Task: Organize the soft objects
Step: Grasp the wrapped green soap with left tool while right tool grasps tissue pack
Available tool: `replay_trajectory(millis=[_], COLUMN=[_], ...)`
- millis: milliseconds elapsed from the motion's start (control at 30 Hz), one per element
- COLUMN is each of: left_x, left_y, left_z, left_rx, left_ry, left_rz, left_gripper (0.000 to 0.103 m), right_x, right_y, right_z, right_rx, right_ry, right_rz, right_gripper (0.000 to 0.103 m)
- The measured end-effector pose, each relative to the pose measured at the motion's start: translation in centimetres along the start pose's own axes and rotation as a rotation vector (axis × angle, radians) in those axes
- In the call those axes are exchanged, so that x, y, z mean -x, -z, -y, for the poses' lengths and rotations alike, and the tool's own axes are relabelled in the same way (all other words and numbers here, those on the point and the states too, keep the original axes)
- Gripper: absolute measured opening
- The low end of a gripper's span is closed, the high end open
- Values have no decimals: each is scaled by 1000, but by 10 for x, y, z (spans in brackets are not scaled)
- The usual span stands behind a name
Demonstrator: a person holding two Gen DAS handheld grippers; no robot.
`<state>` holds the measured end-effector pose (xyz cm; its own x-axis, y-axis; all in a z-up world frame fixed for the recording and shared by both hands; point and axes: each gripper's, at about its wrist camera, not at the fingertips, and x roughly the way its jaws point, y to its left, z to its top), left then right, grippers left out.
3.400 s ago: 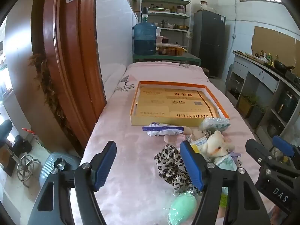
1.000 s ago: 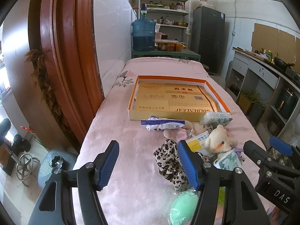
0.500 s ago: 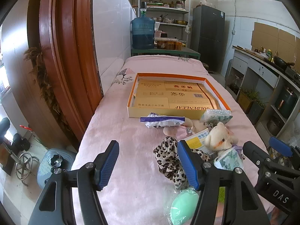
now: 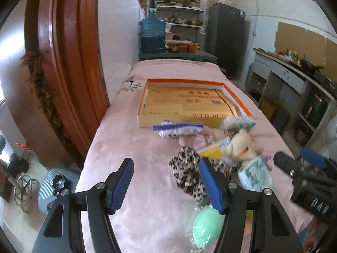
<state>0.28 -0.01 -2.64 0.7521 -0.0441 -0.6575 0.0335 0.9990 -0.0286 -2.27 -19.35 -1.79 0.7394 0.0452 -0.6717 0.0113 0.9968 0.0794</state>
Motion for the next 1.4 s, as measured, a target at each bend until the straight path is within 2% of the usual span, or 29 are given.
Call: replay_trajectory(millis=[67, 267, 500, 600, 667, 800, 1000, 1067, 1133, 1167, 1233, 1400], left_x=[-1, -10, -15, -15, -16, -20, -30, -34, -34, -34, -33, -28], left_y=[6, 35, 59, 63, 66, 68, 74, 78, 80, 80, 82, 81], left_z=[0, 7, 16, 19, 21, 20, 21, 23, 24, 25, 24, 22], left_rx=[-23, -85, -121, -132, -132, -122, -91, -100, -103, -107, -107, -89], left_ry=[13, 118, 252, 281, 304, 345, 428, 436, 435, 433, 429, 434], left_rz=[-8, -81, -118, -117, -121, -145, -212, -236, -231, -227, -215, -181], left_gripper=[65, 65, 65, 65, 65, 59, 43, 41, 40, 40, 40, 40], right_x=[0, -7, -9, -12, -16, -29, -53, -55, -57, -57, -56, -51], right_y=[5, 22, 39, 42, 39, 30, 29, 30, 30, 30, 32, 32], right_z=[3, 8, 0, 2, 9, 19, 12, 8, 5, 3, 1, 7], right_rx=[-15, -32, 73, 89, 53, 1, 21, 46, 69, 83, 101, 73], right_ry=[-19, -61, -236, -220, -225, -256, -304, -308, -304, -295, -282, -295], right_rz=[-11, -60, -122, -129, -132, -155, -242, -250, -253, -253, -240, -210], right_gripper=[86, 86, 86, 86, 86, 86, 85, 82, 60, 57, 52, 49])
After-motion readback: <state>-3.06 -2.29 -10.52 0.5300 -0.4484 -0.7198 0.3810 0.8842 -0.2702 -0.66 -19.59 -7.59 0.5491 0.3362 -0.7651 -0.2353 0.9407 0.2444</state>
